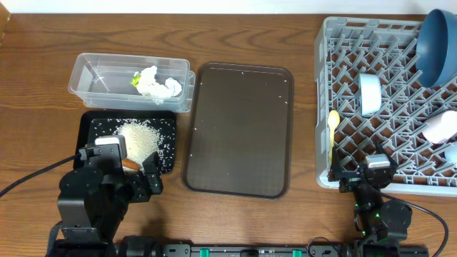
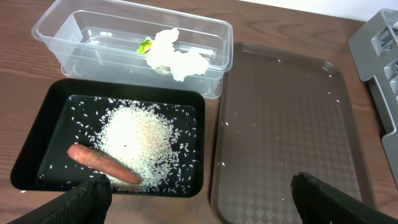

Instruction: Sort waste into correct bins and load items into the dishwasher rack

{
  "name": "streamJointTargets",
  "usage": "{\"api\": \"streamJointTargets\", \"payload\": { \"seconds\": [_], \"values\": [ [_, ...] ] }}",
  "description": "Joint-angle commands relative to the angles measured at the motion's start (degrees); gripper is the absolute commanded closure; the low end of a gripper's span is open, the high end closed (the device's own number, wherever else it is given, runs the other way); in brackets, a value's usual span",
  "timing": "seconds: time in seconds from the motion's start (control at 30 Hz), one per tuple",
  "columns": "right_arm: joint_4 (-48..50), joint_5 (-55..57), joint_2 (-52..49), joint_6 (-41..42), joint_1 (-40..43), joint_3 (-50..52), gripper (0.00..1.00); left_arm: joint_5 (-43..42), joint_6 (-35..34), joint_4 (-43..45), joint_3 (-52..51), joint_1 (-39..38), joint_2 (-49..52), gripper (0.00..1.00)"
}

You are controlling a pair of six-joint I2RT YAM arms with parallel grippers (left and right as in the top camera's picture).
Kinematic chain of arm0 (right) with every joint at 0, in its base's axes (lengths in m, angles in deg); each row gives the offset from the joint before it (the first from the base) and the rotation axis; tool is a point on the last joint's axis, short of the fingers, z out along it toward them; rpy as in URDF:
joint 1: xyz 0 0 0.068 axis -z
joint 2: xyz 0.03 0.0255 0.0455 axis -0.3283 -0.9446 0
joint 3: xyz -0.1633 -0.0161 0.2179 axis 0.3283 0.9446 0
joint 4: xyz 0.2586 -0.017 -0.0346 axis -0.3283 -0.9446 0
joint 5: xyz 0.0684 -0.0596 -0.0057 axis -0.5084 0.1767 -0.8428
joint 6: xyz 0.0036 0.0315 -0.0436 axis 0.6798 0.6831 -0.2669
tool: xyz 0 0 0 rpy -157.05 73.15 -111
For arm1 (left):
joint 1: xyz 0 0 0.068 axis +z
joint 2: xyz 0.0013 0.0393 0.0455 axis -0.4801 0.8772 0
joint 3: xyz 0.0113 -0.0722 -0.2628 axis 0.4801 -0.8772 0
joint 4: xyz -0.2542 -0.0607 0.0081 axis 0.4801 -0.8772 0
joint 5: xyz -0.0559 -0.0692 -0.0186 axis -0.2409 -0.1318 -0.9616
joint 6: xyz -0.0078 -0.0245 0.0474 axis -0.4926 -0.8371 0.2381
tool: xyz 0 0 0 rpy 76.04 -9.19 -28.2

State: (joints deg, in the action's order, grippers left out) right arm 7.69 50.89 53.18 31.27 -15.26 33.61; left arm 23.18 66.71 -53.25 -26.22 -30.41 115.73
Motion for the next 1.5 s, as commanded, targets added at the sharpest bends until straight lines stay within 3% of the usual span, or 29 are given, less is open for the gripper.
{"api": "streamJointTargets", "payload": {
  "seconds": [0.0, 0.5, 1.1, 1.27, 1.47],
  "values": [
    [-0.35, 0.35, 0.42, -0.31, -0.22, 0.07, 0.01, 0.68, 0.52, 0.07, -0.15, 0.15, 0.02, 0.06],
    [-0.35, 0.35, 0.42, -0.31, -0.22, 0.07, 0.01, 1.55, 0.98, -1.64, -1.57, 0.26, -0.63, 0.06],
    [-0.35, 0.35, 0.42, -0.31, -0.22, 0.07, 0.01, 3.3, 1.03, 40.63, -41.68, 1.55, -25.35, 0.06],
    [-0.35, 0.35, 0.42, -0.31, -0.22, 0.07, 0.01, 3.28, 4.9, 51.28, -48.54, 1.55, -28.55, 0.06],
    [-0.35, 0.35, 0.42, -0.31, -0.22, 0.07, 0.01, 3.26, 7.65, 55.78, -53.37, 1.7, -30.42, 0.06]
  ]
}}
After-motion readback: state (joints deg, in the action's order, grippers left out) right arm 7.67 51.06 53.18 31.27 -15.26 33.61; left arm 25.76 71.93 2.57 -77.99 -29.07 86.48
